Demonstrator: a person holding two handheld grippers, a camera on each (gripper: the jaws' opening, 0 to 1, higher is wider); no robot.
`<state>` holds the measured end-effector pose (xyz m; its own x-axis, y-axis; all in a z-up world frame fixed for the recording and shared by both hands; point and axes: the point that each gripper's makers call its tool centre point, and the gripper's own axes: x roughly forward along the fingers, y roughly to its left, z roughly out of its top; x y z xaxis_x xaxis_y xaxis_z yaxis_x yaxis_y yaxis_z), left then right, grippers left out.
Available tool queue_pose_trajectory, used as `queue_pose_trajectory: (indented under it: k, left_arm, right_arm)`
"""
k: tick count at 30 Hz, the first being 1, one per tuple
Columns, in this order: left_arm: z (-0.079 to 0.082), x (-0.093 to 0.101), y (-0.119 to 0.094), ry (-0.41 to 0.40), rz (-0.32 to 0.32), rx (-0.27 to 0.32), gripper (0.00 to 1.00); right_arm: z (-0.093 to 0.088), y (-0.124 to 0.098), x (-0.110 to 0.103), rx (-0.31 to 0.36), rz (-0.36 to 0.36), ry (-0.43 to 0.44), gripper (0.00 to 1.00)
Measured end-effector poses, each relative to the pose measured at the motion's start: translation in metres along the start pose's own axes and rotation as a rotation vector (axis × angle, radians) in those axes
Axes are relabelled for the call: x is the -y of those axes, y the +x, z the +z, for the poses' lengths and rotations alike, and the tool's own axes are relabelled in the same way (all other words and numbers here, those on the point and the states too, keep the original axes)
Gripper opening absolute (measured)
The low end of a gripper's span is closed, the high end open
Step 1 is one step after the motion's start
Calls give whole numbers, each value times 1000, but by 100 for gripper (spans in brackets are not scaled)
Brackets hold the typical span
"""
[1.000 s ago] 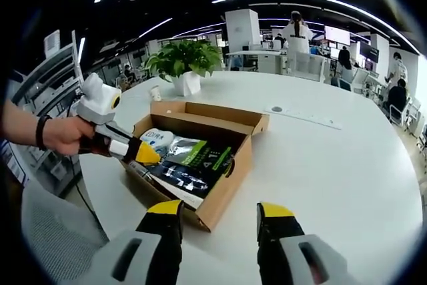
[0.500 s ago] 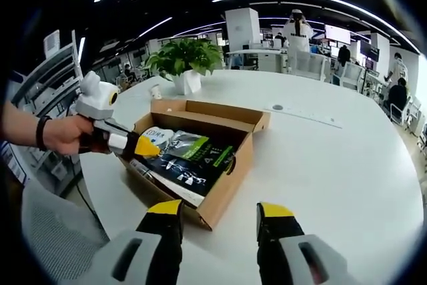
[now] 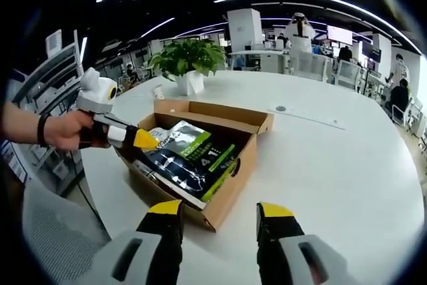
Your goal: Operate the shoe box by opening the lid, removing the specified soft item, and placing it in the target area until the item is outside and the box remains undamaged.
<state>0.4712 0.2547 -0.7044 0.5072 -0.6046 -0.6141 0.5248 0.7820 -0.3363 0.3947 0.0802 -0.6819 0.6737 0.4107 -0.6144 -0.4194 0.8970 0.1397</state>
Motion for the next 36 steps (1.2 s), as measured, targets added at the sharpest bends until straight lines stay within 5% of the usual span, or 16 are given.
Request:
queue_pose_trajectory:
  k: [16, 22, 36]
  left_arm:
    - [-11, -13, -6, 20, 31, -39, 0]
    - [-11, -15, -5, 15, 29, -41, 0]
    - [-13, -17, -4, 11, 28, -40, 0]
  right_arm:
    - [25, 23, -27, -3, 90, -11, 37]
    - [37, 46, -43, -48, 144, 59, 38]
    - [17, 76, -40, -220, 97, 93, 35]
